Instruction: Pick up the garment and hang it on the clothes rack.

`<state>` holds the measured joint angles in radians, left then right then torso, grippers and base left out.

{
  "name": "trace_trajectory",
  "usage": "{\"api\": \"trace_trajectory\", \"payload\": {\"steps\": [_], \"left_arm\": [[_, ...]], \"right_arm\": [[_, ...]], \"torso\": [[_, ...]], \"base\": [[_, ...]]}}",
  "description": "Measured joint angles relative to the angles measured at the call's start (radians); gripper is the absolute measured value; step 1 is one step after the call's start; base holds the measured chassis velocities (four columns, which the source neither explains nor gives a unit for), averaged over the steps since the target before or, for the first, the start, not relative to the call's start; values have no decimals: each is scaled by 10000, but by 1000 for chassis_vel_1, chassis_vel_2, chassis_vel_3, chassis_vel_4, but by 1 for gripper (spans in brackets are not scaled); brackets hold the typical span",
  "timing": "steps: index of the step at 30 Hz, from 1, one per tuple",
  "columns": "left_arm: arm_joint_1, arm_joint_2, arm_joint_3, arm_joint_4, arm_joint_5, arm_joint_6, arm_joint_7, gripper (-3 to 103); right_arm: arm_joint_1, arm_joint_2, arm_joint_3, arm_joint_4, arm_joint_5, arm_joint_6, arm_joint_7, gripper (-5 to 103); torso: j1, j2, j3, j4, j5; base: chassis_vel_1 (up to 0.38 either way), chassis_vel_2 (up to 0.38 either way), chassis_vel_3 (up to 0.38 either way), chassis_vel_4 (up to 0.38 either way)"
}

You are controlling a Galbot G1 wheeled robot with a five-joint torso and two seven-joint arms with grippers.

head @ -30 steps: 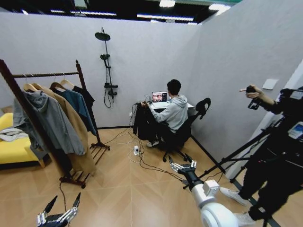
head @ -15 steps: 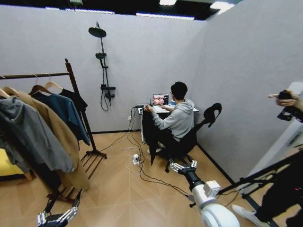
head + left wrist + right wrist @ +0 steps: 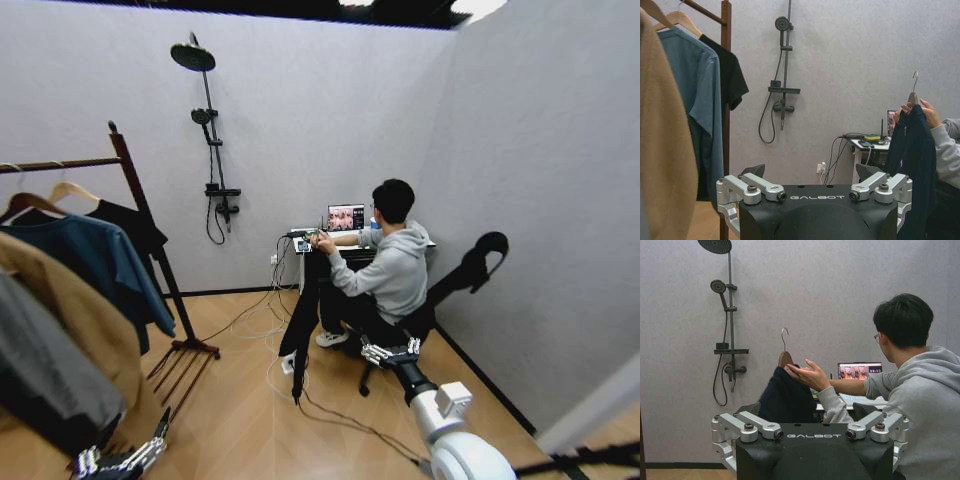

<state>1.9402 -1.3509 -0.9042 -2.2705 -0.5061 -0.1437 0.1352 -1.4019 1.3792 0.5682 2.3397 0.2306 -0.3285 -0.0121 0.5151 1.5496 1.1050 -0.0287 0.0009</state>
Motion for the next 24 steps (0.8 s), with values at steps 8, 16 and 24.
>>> {"api": "trace_trajectory", "payload": {"steps": [8,16,24], "left_arm": [[0,0,0,0,0,0,-5,100],[-1,1,0,0,0,0,-4,100],[3,0,0,0,0,0,-3,100]], "right_arm": [[288,-71,-36,-260,-61,-8,70,100],[1570,-689,-137,-555,894,-295,452,100],[4937,-2017,-846,-2152,2807,-646,931,100]], "torso": [[7,-4,2,2,-2],[14,-6,4,1,-3],[-14,6,-5,0,-6]], "base": [[-357,351,356,-357],[-231,224,166,-183],[27,-27,-36,29]]}}
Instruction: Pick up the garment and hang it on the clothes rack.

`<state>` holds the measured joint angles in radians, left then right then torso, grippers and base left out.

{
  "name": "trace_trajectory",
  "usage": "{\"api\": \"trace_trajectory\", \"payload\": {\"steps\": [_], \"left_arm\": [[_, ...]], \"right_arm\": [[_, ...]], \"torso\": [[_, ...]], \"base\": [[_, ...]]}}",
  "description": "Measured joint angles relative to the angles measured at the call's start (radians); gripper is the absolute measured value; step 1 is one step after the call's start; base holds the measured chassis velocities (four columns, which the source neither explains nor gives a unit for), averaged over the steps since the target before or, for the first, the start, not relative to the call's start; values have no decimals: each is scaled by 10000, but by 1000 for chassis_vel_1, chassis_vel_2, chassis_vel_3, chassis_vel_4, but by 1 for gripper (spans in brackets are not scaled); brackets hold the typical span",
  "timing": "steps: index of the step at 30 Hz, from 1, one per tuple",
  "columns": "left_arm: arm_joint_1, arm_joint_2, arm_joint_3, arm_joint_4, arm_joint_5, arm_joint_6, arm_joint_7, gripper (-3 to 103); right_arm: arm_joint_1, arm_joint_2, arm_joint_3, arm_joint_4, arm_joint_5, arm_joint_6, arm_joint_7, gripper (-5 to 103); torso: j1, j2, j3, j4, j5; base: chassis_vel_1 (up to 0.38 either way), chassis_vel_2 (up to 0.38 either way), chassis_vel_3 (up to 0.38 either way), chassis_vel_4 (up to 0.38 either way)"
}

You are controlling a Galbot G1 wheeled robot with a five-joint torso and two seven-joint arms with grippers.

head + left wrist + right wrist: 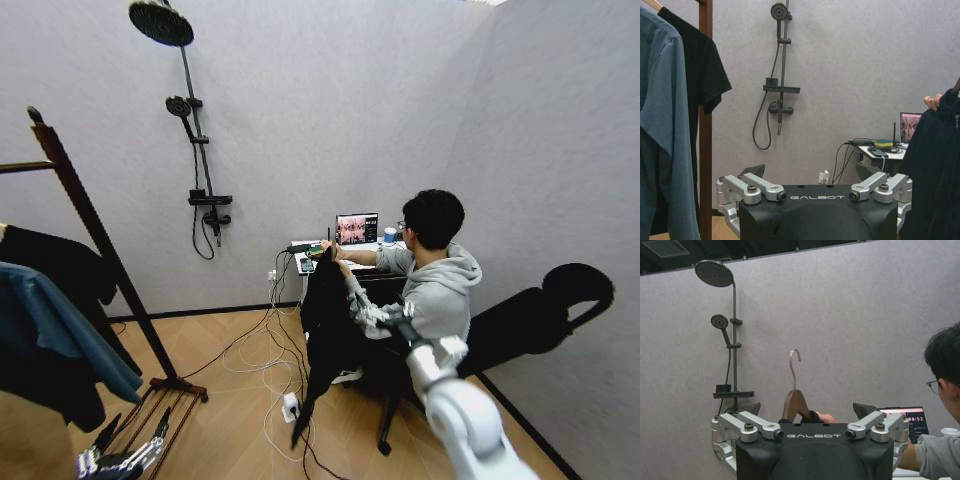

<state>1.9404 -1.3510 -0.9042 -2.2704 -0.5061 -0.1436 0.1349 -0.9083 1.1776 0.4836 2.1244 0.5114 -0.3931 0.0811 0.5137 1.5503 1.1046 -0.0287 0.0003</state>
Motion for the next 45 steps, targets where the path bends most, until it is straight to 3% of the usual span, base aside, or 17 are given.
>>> {"api": "trace_trajectory", "payload": {"steps": [5,8,10,15,20,23,25,33,36,39,41,42,45], "left_arm": [[0,0,0,0,0,0,-1,100],[-2,0,0,0,0,0,0,100],[-2,0,0,-1,0,0,-1,100],[-2,0,0,0,0,0,-1,100],[-2,0,0,0,0,-1,0,100],[-2,0,0,0,0,0,1,100],[-2,0,-1,0,0,0,-2,100],[-2,0,0,0,0,0,0,100],[-2,0,0,0,0,0,0,100],[-2,0,0,0,0,0,0,100],[-2,0,0,0,0,-1,0,100],[-2,0,0,0,0,0,0,100],[-2,0,0,0,0,0,0,100]], "right_arm": [[2219,-93,-679,-1741,265,-546,888,100],[2944,-5,-902,-2537,267,-621,922,100],[3213,-34,-975,-2860,270,-641,732,100],[3844,-251,-1383,-3838,381,-376,-786,100],[4284,-285,-1958,-4337,421,-187,-1433,100],[4741,-96,-2549,-4717,334,-159,-1090,100],[5298,323,-3128,-5197,235,-201,-69,100],[6226,887,-3727,-6059,304,-248,1027,103],[6379,970,-3813,-6294,464,-324,1044,95],[6457,1028,-3880,-6489,620,-348,1035,80],[6479,1043,-3882,-6556,640,-347,1022,80],[6517,1057,-3876,-6645,669,-343,1008,69],[6575,1045,-3815,-6771,629,-311,956,58]], "torso": [[9,-3,2,0,-6],[20,-9,7,3,-1],[22,-9,7,3,-3],[19,-9,6,-3,0],[13,-6,3,-1,-4],[13,-6,4,-1,-3],[14,-7,4,4,-4],[15,-7,4,2,-4],[15,-7,4,0,-4],[14,-7,4,0,-3],[14,-6,4,0,-3],[15,-6,4,-1,-3],[15,-6,4,0,-3]], "base": [[35,-29,-29,29],[-12,5,17,4],[-17,47,50,-21],[-3,5,13,-4],[0,0,0,0],[0,0,0,0],[0,0,0,0],[0,0,0,0],[0,0,0,0],[0,0,0,0],[0,0,0,0],[0,0,0,0],[0,0,0,0]]}}
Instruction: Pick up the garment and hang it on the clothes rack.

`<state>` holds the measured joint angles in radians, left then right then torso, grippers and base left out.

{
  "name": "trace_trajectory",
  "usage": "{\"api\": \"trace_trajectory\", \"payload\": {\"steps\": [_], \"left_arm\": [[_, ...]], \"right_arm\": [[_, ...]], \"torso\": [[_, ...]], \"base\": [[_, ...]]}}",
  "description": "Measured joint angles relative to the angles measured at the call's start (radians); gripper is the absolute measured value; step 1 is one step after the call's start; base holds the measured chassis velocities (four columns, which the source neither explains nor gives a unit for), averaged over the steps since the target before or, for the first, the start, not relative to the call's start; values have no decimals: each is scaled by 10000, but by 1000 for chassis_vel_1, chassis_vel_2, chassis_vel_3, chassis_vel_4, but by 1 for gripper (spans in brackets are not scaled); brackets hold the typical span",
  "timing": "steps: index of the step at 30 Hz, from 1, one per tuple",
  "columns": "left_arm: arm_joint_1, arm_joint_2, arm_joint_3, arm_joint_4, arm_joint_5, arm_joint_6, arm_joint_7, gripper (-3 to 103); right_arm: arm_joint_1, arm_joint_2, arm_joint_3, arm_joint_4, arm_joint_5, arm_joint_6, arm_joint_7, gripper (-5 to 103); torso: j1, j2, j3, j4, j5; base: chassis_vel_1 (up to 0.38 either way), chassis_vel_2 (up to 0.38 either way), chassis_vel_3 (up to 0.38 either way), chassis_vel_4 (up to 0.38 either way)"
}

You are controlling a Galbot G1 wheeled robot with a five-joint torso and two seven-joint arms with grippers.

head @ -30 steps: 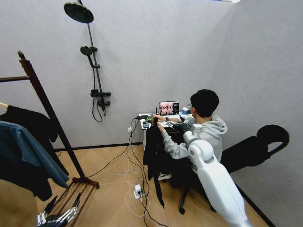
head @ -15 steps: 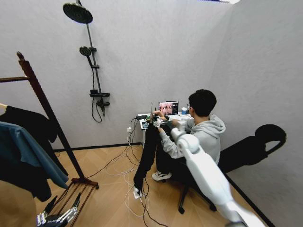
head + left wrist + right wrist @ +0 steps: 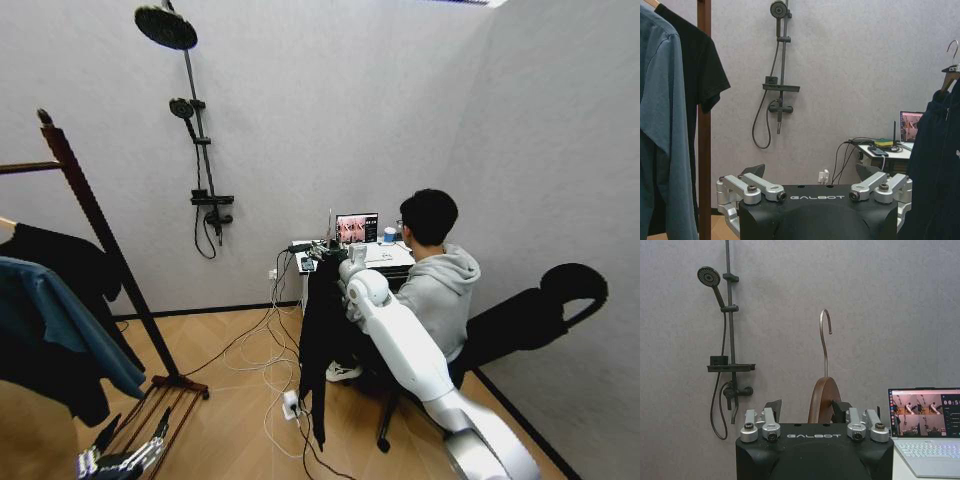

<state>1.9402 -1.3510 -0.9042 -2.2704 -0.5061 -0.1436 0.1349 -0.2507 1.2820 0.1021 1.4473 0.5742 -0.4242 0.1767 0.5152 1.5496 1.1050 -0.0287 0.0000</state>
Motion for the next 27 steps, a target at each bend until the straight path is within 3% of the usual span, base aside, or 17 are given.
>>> {"api": "trace_trajectory", "payload": {"steps": [6,12,14,27], "left_arm": [[0,0,0,0,0,0,0,100],[0,0,0,0,0,0,0,100],[0,0,0,0,0,0,0,100],[0,0,0,0,0,0,0,100]], "right_arm": [[63,-126,198,-71,-163,64,-115,41],[-203,-264,409,66,-50,22,-125,15],[-295,-264,431,99,-41,29,-123,11],[-1151,-678,724,1115,387,122,-357,10]], "torso": [[0,0,0,0,0],[0,0,-1,-2,0],[0,1,-1,-4,0],[1,-1,1,1,2]], "base": [[0,0,0,0],[0,0,0,0],[0,0,0,0],[0,0,0,0]]}}
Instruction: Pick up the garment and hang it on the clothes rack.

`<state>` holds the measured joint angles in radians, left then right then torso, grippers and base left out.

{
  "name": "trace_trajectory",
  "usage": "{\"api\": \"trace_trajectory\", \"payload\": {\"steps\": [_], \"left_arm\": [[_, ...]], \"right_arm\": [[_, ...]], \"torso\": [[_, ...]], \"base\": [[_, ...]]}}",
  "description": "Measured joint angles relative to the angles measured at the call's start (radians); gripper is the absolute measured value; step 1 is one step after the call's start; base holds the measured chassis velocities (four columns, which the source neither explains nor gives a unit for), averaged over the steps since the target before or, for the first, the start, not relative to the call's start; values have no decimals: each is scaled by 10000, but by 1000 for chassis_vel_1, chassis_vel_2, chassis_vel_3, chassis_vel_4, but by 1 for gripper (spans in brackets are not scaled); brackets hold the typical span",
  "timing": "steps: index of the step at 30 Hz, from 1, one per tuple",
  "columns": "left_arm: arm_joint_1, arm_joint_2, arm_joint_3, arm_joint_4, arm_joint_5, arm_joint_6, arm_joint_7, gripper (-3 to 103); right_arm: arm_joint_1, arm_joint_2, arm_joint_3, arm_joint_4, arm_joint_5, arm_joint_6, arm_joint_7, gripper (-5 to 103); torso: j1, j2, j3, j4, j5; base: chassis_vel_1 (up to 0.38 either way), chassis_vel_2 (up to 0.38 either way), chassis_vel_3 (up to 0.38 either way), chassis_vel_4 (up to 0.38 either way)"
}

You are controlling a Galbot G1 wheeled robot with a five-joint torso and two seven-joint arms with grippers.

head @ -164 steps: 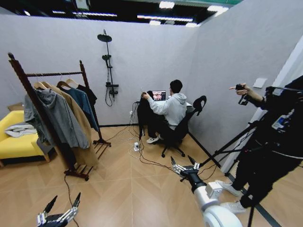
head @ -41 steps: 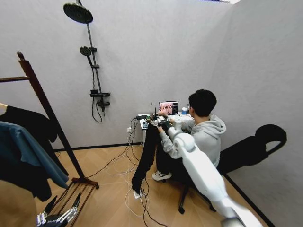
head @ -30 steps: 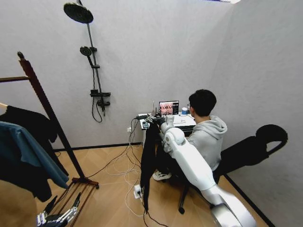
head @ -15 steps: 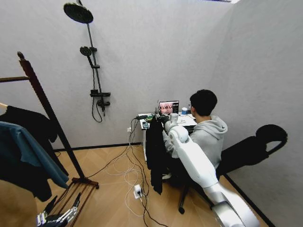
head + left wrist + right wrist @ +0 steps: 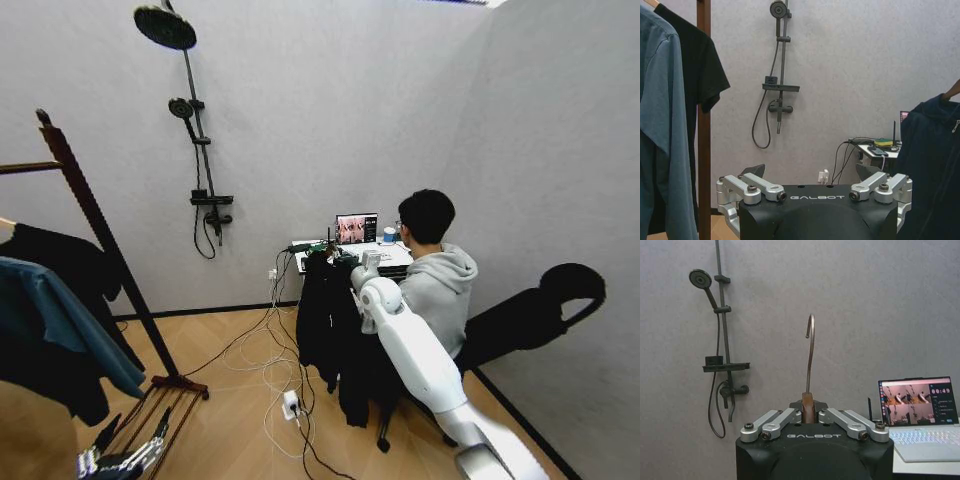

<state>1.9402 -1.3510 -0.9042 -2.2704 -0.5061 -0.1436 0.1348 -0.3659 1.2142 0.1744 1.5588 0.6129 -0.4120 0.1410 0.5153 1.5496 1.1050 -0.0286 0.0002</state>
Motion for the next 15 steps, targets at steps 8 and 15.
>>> {"api": "trace_trajectory", "payload": {"steps": [8,15], "left_arm": [[0,0,0,0,0,0,0,100],[1,0,0,0,0,0,0,100]], "right_arm": [[-752,-964,132,1848,199,62,-577,10],[-1055,-1828,360,3196,880,-167,-653,9]], "torso": [[0,1,-1,-1,0],[-1,1,-2,-1,-1]], "base": [[0,0,0,0],[0,0,0,0]]}}
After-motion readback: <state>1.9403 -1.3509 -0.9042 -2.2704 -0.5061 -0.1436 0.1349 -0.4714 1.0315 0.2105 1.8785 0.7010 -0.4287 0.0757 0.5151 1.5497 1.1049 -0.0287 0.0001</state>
